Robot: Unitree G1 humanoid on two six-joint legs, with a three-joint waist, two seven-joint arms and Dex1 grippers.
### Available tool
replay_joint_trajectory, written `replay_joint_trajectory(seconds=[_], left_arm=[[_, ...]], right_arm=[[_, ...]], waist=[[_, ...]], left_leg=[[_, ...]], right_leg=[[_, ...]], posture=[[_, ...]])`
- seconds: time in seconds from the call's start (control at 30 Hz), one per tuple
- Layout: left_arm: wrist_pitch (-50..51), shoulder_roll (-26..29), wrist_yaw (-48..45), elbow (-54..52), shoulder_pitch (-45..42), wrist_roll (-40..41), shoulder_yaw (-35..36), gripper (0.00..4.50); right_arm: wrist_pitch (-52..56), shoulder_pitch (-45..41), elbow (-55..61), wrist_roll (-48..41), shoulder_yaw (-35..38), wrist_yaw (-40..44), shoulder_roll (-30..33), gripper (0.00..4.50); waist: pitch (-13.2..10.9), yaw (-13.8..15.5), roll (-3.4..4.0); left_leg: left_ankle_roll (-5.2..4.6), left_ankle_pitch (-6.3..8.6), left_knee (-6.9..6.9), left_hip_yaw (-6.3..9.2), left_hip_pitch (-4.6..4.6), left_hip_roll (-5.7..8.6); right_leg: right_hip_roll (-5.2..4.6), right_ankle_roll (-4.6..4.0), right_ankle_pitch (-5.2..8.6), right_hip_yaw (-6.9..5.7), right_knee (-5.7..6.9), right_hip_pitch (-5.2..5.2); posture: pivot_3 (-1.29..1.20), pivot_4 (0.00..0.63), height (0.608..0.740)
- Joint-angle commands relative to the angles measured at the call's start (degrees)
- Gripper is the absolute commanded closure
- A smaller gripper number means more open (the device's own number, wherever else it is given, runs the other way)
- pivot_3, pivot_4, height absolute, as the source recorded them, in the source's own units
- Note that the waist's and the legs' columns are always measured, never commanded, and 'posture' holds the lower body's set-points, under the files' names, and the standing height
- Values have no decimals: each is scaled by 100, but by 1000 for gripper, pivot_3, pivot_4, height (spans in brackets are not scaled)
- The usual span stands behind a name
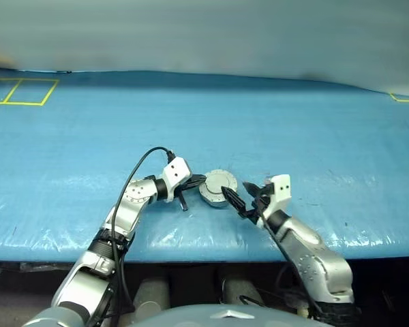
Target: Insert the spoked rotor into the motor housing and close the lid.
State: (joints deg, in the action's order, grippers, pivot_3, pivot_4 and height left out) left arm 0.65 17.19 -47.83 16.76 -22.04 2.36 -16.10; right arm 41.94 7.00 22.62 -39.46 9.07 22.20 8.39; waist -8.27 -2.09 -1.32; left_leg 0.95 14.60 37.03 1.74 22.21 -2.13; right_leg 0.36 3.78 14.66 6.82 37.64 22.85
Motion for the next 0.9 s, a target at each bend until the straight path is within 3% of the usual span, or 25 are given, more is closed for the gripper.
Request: replay_joint_trajectory(seconds=[0.03,0.17,0.63,0.73,0.9], left_arm=[[100,45,-67,105,130,-195,-212,4500],[93,66,-39,118,114,-214,-202,4500],[90,133,-31,97,119,-283,-236,4500],[104,124,-43,74,123,-291,-221,4500],[57,170,-71,109,102,-348,-236,4500]], right_arm=[[520,-8,-27,-1202,633,-100,-91,35],[807,32,-336,-1579,663,-264,-207,35],[545,-147,-827,-1476,285,-205,-481,35],[450,-157,-844,-1372,187,-226,-474,636],[365,-193,-829,-1275,45,-257,-485,2279]], waist=[[-2,-3,5],[-6,-11,13],[-12,-9,27],[-12,-8,27],[-10,-17,29]], left_leg=[[0,0,0,0,0,0],[0,0,-2,2,-2,-3],[0,0,0,2,9,-1],[0,0,0,3,13,0],[0,0,2,2,29,-1]], right_leg=[[1,0,0,0,0,0],[6,0,2,-3,1,1],[4,9,-2,-4,0,10],[3,17,-7,-4,-1,12],[5,25,-12,-4,2,31]], posture=[[0,150,740],[0,150,740],[0,150,740],[0,150,740],[0,150,740]])
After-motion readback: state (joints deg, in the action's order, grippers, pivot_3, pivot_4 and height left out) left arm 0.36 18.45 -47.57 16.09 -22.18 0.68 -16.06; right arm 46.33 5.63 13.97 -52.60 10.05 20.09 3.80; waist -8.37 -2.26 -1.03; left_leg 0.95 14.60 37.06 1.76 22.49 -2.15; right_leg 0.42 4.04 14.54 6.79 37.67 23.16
